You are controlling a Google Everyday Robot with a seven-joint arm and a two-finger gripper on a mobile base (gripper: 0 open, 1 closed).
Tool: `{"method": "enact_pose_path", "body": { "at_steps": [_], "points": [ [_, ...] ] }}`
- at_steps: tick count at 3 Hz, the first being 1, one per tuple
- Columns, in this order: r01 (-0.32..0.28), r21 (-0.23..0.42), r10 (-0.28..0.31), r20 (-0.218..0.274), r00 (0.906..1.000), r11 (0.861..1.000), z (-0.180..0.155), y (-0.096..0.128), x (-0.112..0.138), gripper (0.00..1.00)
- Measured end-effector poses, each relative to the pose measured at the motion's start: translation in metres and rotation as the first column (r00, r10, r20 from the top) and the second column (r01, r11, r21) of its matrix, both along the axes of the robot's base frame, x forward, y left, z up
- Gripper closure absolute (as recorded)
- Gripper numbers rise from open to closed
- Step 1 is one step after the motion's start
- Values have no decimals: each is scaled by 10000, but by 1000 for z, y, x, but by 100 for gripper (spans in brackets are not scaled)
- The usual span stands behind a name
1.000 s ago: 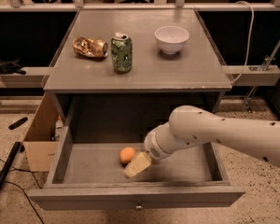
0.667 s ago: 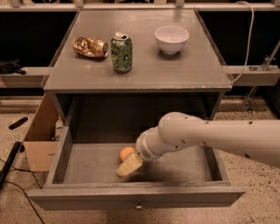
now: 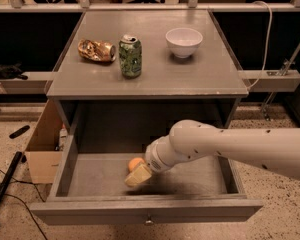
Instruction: Pick orange from top drawer and place on counter
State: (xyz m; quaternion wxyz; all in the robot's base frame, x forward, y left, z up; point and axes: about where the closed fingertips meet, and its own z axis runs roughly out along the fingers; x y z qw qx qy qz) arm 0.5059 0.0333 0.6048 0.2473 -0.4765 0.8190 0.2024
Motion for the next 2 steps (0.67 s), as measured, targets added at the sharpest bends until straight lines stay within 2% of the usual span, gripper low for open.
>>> {"method": "enact_pose_path", "body": {
  "at_steps": [1,2],
  "points": [
    [0,0,0,0,10000,10000,0,0,0,48],
    [0,0,0,0,10000,10000,0,0,0,70]
  ]
}}
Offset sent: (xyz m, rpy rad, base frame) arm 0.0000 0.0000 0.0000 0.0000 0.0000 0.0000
